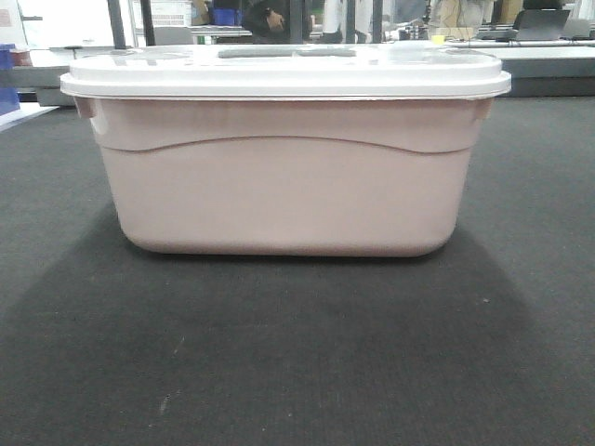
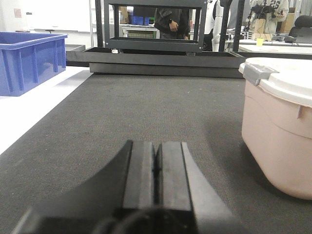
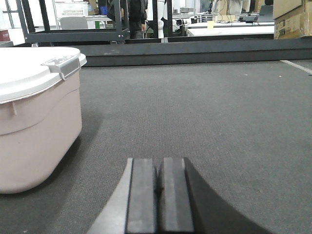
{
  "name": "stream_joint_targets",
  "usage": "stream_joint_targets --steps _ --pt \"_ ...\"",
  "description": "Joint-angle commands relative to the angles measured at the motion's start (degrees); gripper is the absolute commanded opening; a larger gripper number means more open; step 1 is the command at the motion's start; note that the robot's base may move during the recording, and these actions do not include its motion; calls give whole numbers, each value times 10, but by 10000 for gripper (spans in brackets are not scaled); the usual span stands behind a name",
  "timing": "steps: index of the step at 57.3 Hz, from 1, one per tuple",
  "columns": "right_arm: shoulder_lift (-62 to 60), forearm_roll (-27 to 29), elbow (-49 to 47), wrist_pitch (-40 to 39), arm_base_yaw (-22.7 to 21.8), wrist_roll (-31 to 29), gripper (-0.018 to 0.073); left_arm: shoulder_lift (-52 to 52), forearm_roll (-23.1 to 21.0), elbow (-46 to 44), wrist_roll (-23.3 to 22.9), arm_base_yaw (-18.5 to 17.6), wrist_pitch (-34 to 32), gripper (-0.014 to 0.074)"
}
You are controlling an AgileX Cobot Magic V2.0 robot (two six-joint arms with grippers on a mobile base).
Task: Grab white bin and place on right shelf
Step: 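Move both grippers toward the ends of the pink bin's white lid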
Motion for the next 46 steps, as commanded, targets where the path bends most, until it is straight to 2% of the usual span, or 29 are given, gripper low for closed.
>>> stream_joint_targets --steps 1,46 --pt "-12 1 -14 -48 -1 1 74 -7 -4 5 -2 -4 -52 -119" --pt "-12 1 -14 -65 -1 1 74 -7 -5 5 -2 -4 -57 -119"
